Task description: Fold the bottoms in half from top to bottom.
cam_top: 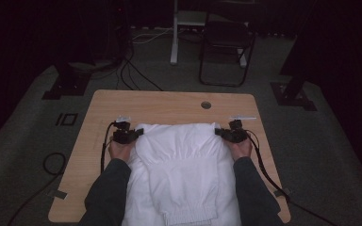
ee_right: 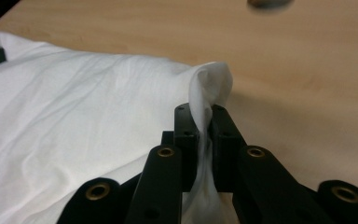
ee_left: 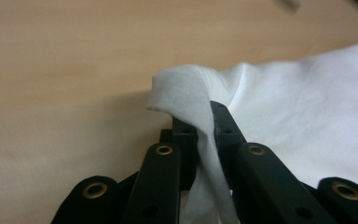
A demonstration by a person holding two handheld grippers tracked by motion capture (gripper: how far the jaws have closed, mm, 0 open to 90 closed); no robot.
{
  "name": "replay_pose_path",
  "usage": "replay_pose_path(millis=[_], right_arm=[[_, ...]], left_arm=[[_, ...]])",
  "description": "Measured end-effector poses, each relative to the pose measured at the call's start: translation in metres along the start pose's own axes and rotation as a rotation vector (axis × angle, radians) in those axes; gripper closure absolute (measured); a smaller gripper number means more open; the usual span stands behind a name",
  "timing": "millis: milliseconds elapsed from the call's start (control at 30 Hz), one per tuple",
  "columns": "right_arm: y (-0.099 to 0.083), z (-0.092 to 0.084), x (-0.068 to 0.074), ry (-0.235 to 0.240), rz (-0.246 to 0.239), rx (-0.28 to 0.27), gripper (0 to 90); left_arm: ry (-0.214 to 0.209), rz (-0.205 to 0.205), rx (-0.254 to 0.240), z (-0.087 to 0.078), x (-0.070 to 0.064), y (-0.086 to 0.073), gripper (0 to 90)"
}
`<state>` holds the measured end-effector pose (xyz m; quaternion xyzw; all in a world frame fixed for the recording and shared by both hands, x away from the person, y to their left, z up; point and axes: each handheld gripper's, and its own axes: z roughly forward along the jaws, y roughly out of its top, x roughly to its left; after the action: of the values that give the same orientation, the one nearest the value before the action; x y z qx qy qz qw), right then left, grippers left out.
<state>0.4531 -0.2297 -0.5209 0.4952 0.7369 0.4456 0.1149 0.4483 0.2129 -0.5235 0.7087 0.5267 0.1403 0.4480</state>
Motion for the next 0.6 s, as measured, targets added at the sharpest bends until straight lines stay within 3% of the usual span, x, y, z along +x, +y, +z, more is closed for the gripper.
replay_pose_path(millis=[167,267,400,433,600], right_arm=[[0.020,-0.023,0.001,0.000,-0.011,-0.134,83.7],[0.029,-0.036,0.002,0.019,-0.041,-0.198,83.6],[0.028,-0.045,0.002,0.047,-0.059,-0.203,83.4],[0.022,-0.051,0.002,0.076,-0.069,-0.208,83.3],[0.000,-0.071,0.010,0.156,-0.096,-0.234,83.3]], left_arm=[[-0.035,0.036,-0.131,-0.025,-0.012,0.037,83.7],[-0.047,0.059,-0.161,-0.035,-0.020,0.047,83.6],[-0.066,0.071,-0.163,-0.040,-0.023,0.042,83.5],[-0.090,0.064,-0.163,-0.044,-0.023,0.036,83.6],[-0.125,0.091,-0.168,-0.063,-0.025,0.019,83.6]])
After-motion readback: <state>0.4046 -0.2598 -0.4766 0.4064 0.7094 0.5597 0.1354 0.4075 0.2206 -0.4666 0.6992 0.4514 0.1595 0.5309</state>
